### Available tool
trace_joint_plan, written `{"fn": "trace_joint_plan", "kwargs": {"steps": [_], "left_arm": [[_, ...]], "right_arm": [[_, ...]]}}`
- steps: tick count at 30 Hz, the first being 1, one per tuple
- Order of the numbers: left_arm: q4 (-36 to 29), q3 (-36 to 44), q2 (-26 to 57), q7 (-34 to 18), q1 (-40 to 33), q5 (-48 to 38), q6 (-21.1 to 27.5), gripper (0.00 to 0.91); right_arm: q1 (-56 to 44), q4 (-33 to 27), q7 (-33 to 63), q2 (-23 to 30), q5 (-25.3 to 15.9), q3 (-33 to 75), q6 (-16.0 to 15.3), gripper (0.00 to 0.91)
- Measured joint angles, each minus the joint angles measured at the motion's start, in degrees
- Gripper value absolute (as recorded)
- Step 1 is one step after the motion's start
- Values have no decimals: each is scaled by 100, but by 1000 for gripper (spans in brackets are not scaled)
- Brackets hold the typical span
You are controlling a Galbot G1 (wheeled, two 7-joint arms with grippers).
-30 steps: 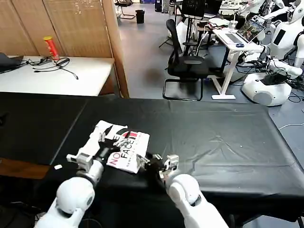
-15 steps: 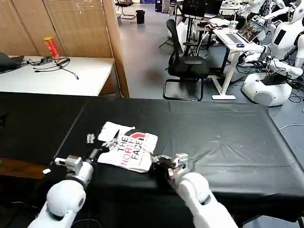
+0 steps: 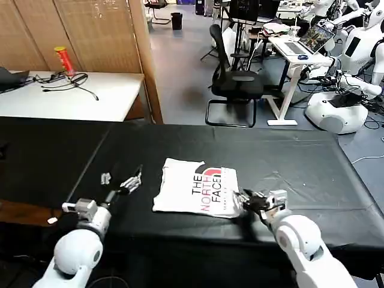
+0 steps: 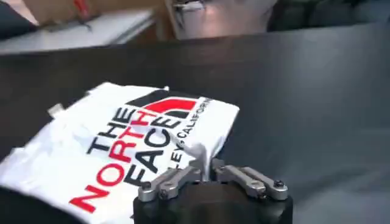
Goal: Fold and organize the clothes.
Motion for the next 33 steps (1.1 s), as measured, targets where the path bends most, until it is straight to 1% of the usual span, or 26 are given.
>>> {"fn": "trace_joint_plan", "kwargs": {"steps": [3, 5, 6, 7, 9, 11, 12, 15, 17, 21, 22, 25, 30, 31, 33], "left_arm": [[1, 38, 8, -21, 42, -6, -127, 878], [49, 76, 27, -30, 51, 52, -308, 878], [78, 94, 33, -55, 61, 66, -410, 878], [107, 113, 41, -105, 67, 103, -470, 878], [109, 141, 43, -213, 108, 39, -477, 878], [66, 153, 47, -313, 174, -10, -425, 878], [27, 156, 58, -353, 221, -5, -414, 878], [-142, 93, 114, -370, 405, 55, -312, 878], [-291, 20, 113, -418, 580, 44, -306, 878], [-533, -106, 101, -458, 952, 91, -311, 878], [-580, -131, 106, -463, 1038, 82, -311, 878], [-718, -217, 108, -490, 1291, 35, -301, 878], [-840, -325, 44, -466, 1731, 75, -464, 878], [-854, -352, 22, -438, 1852, 119, -533, 878], [-885, -414, 5, -410, 2054, 160, -570, 878]], "right_arm": [[-108, 146, 37, -55, -141, 27, 0, 878], [-183, 236, 43, -68, -289, 27, 0, 878], [-229, 269, 38, -75, -405, 23, 69, 878], [-281, 306, 37, -81, -511, 23, 205, 878], [-375, 390, 69, -81, -603, 44, 490, 878], [-501, 483, 153, -65, -693, 106, 877, 878], [-558, 516, 172, -63, -737, 135, 1024, 878], [-795, 623, 191, -81, -839, 273, 1533, 878], [-976, 679, 191, -81, -925, 375, 1800, 878], [-1482, 740, 276, -50, -1358, 551, 2651, 878], [-1602, 740, 313, -47, -1450, 561, 2816, 878], [-2016, 747, 451, -19, -1889, 582, 3473, 878], [-2695, 884, 786, 93, -2491, 602, 4406, 878], [-2818, 911, 852, 117, -2551, 599, 4524, 878], [-3085, 985, 1000, 179, -2597, 597, 4604, 878]]}}
